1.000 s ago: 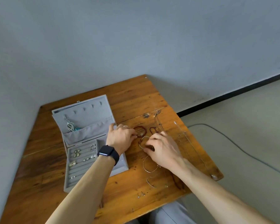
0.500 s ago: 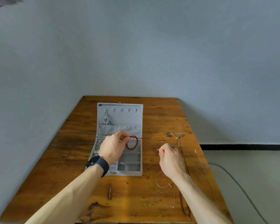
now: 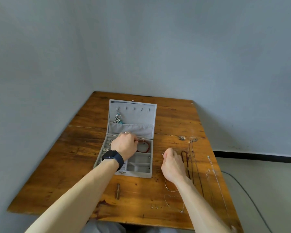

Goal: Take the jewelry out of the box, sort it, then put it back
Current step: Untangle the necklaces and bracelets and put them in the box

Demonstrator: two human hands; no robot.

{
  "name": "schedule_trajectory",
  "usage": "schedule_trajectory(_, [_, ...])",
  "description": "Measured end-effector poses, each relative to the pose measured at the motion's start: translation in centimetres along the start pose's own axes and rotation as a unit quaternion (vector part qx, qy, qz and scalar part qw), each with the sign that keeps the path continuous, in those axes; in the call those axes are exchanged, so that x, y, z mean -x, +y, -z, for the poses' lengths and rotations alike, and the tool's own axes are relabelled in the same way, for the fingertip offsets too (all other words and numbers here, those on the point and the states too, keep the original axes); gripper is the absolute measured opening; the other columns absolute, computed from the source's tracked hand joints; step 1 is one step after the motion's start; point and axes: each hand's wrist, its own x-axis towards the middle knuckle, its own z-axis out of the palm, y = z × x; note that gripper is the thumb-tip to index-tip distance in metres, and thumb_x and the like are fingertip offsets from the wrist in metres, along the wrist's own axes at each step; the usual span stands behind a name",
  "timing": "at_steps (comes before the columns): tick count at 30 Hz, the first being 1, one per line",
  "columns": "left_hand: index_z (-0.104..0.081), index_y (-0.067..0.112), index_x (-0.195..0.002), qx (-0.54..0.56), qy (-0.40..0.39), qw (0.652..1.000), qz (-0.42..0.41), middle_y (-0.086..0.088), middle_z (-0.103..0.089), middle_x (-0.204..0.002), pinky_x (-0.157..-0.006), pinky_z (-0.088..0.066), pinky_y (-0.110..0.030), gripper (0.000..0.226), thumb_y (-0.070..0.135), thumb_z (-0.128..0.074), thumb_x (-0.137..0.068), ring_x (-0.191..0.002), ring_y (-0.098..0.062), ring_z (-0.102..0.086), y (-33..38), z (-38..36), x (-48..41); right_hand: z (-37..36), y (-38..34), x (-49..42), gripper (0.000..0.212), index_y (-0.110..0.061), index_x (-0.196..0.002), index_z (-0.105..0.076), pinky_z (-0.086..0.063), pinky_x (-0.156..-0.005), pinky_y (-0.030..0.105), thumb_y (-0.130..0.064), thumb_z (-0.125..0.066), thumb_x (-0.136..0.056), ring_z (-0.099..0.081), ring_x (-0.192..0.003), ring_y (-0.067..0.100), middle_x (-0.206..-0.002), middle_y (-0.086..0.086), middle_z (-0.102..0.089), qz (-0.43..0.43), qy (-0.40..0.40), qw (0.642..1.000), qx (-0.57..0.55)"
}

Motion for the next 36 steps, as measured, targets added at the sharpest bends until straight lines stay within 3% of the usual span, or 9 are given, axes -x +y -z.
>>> schedule_trajectory(3, [-0.064,0.025,-0.127,-0.025,0.016,0.999,-0.014,-0.001,-0.062,-0.127,-0.084,-0.055,-0.041,0.032,0.034,-0.051,-0.099,-0.118,-0.024,-0.055,0.0,0.3,0.5,-0.1,0.2,0.0,0.016,-0.019,-0.109,-0.046,-0.038,-0.076,0.03,-0.007,-0.04,-0.1,-0.045,-0.092,0.018,-0.111,0.001,-0.056,0.003,-0.006,1.0,-0.005])
schedule_trajectory(8, [-0.053,0.027,-0.141,-0.021,0.055,0.996,-0.061,0.0,-0.057,-0.14,-0.102,-0.045,-0.041,0.042,0.035,-0.049,-0.099,-0.128,-0.022,-0.05,-1.3,0.2,5.6,0.6,0.6,-0.6,0.009,-0.02,-0.101,-0.047,-0.038,-0.072,0.028,-0.014,-0.041,-0.103,-0.054,-0.09,0.017,-0.104,-0.001,-0.059,0.005,-0.041,0.998,-0.038])
schedule_trajectory(11, [-0.031,0.027,-0.155,-0.054,0.033,0.995,-0.078,0.003,-0.031,-0.161,-0.121,-0.021,-0.045,0.059,0.049,-0.032,-0.1,-0.15,-0.019,-0.025,-2.5,-1.1,9.0,2.1,0.1,-1.1,0.009,-0.023,-0.098,-0.057,-0.043,-0.073,0.028,-0.021,-0.049,-0.102,-0.057,-0.087,0.013,-0.099,-0.007,-0.062,0.01,-0.029,0.996,-0.08])
schedule_trajectory(14, [-0.009,0.028,-0.16,-0.044,0.004,0.997,-0.056,0.009,-0.005,-0.166,-0.123,0.002,-0.042,0.066,0.056,-0.01,-0.101,-0.153,-0.011,-0.001,-3.3,-2.6,9.9,3.8,-1.6,-1.5,0.013,-0.032,-0.091,-0.061,-0.046,-0.069,0.024,-0.027,-0.054,-0.101,-0.06,-0.087,0.008,-0.094,-0.016,-0.062,0.018,0.028,0.99,-0.14])
schedule_trajectory(18, [-0.015,0.024,-0.16,-0.056,0.04,0.996,-0.049,0.006,-0.012,-0.166,-0.124,0.001,-0.042,0.066,0.054,-0.006,-0.101,-0.153,-0.013,-0.009,-3.1,-3.4,10.4,5.3,-5.0,-2.1,0.01,-0.037,-0.093,-0.063,-0.037,-0.06,0.015,-0.037,-0.055,-0.099,-0.055,-0.08,-0.009,-0.089,-0.028,-0.061,0.011,0.039,0.981,-0.188])
schedule_trajectory(27, [-0.047,0.021,-0.148,-0.026,0.097,0.994,-0.05,-0.002,-0.042,-0.155,-0.122,-0.013,-0.041,0.059,0.052,-0.03,-0.101,-0.145,-0.019,-0.037,-3.3,-3.5,10.9,2.2,-8.3,-4.3,0.008,-0.032,-0.094,-0.064,-0.047,-0.069,0.02,-0.029,-0.058,-0.099,-0.064,-0.093,0.006,-0.096,-0.014,-0.068,0.021,-0.02,0.978,-0.208])
schedule_trajectory(30, [-0.051,0.021,-0.145,-0.018,0.113,0.992,-0.049,-0.002,-0.045,-0.153,-0.121,-0.015,-0.04,0.057,0.051,-0.036,-0.1,-0.142,-0.019,-0.04,-3.4,-3.5,10.8,1.2,-7.3,-4.4,0.009,-0.027,-0.096,-0.067,-0.046,-0.069,0.023,-0.026,-0.059,-0.098,-0.065,-0.097,0.015,-0.094,-0.012,-0.068,-0.009,-0.002,0.99,-0.138])
schedule_trajectory(32, [-0.051,0.021,-0.145,-0.011,0.116,0.992,-0.051,-0.002,-0.046,-0.153,-0.12,-0.017,-0.039,0.057,0.052,-0.036,-0.1,-0.142,-0.019,-0.041,-3.5,-3.6,10.9,0.5,-6.2,-4.0,0.014,-0.023,-0.106,-0.07,-0.048,-0.081,0.029,-0.025,-0.059,-0.098,-0.063,-0.103,0.02,-0.103,-0.004,-0.069,-0.008,0.019,0.998,-0.066])
schedule_trajectory(36, [-0.052,0.02,-0.145,0.002,0.124,0.991,-0.054,-0.003,-0.047,-0.152,-0.12,-0.021,-0.039,0.057,0.051,-0.037,-0.099,-0.141,-0.02,-0.042,-3.6,-3.7,10.8,-0.4,-5.6,-3.0,0.022,-0.025,-0.116,-0.068,-0.044,-0.077,0.026,-0.032,-0.061,-0.096,-0.06,-0.094,0.014,-0.109,-0.005,-0.061,0.085,0.049,0.995,-0.02])
